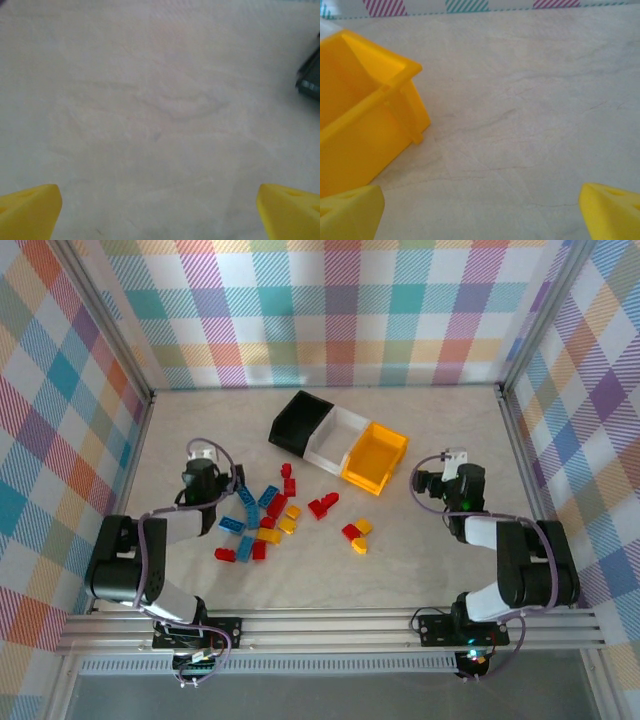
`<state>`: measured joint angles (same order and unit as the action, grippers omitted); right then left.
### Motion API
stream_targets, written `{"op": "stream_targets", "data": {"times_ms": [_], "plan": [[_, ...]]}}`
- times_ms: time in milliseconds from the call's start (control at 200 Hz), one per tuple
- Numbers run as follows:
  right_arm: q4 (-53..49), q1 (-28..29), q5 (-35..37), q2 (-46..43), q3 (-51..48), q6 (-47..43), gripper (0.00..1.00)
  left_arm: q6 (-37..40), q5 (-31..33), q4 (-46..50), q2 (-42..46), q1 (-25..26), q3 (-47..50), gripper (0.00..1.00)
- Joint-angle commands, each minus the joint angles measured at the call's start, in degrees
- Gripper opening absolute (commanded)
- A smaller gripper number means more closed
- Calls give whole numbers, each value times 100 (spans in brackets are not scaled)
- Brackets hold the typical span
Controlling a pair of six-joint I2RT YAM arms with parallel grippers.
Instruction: Sort the legos into containers by color
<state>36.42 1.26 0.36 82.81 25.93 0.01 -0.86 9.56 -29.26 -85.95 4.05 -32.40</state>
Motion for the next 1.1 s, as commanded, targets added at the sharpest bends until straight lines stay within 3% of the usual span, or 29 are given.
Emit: {"op": "stream_targets", "data": {"times_ms": [0, 90, 185, 295, 415, 690, 985, 1095], "plan": [[-1357, 48, 357, -558, 520, 524, 100, -346, 340, 966, 582, -42, -226, 100], [-2623, 50, 497, -948, 1043, 1382, 100, -842, 464, 1563, 1049, -45, -313, 100], [-3939, 48, 0, -1084, 1767, 2087, 100, -1623, 678, 2742, 1382, -45, -734, 100], [-4898, 46, -555, -1012, 2425, 2527, 100, -1881, 580, 3907, 1314, -41, -1394, 100], [-5288, 50, -694, -1064, 2730, 2938, 100, -2012, 237, 4670, 1297, -45, -1855, 100], [-5839, 125, -1555, -784, 3627, 3008, 100, -1997, -600, 4919, 1476, 62, -2130, 100], [-6369, 473, -1315, -781, 4011, 2808, 100, -1970, -858, 5131, 1505, 432, -2281, 100], [-6411, 481, -1559, -699, 4135, 2795, 100, -1998, -1062, 5361, 1428, 597, -2492, 100]]}}
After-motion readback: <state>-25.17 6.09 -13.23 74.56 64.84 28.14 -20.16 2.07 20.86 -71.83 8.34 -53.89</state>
